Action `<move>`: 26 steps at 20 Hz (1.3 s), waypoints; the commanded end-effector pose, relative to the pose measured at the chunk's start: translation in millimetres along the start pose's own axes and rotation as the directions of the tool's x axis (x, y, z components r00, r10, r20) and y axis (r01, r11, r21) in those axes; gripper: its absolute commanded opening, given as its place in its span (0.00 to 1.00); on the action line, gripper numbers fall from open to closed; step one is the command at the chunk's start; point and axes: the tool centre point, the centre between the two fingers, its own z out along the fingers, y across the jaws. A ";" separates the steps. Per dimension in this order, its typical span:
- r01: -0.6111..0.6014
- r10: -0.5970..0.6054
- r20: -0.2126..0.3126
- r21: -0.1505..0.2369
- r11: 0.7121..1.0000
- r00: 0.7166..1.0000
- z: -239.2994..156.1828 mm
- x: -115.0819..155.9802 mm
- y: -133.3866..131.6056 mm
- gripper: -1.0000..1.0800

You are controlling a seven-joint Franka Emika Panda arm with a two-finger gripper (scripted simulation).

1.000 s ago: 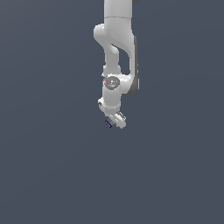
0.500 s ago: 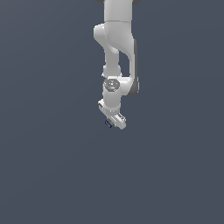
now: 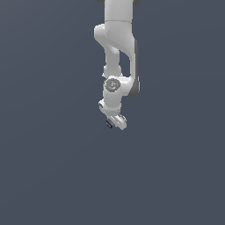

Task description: Pick up the object and move it to a goal position.

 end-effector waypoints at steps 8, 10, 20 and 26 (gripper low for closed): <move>0.000 0.000 0.000 0.001 1.000 1.000 -34.1 3.5 2.6 0.00; -0.001 0.001 0.000 0.001 1.000 1.000 -47.2 5.0 3.9 0.00; -0.003 0.003 0.000 0.000 1.000 1.000 -141.3 15.7 12.4 0.00; -0.004 0.004 -0.001 -0.001 1.000 1.000 -204.3 23.1 17.8 0.00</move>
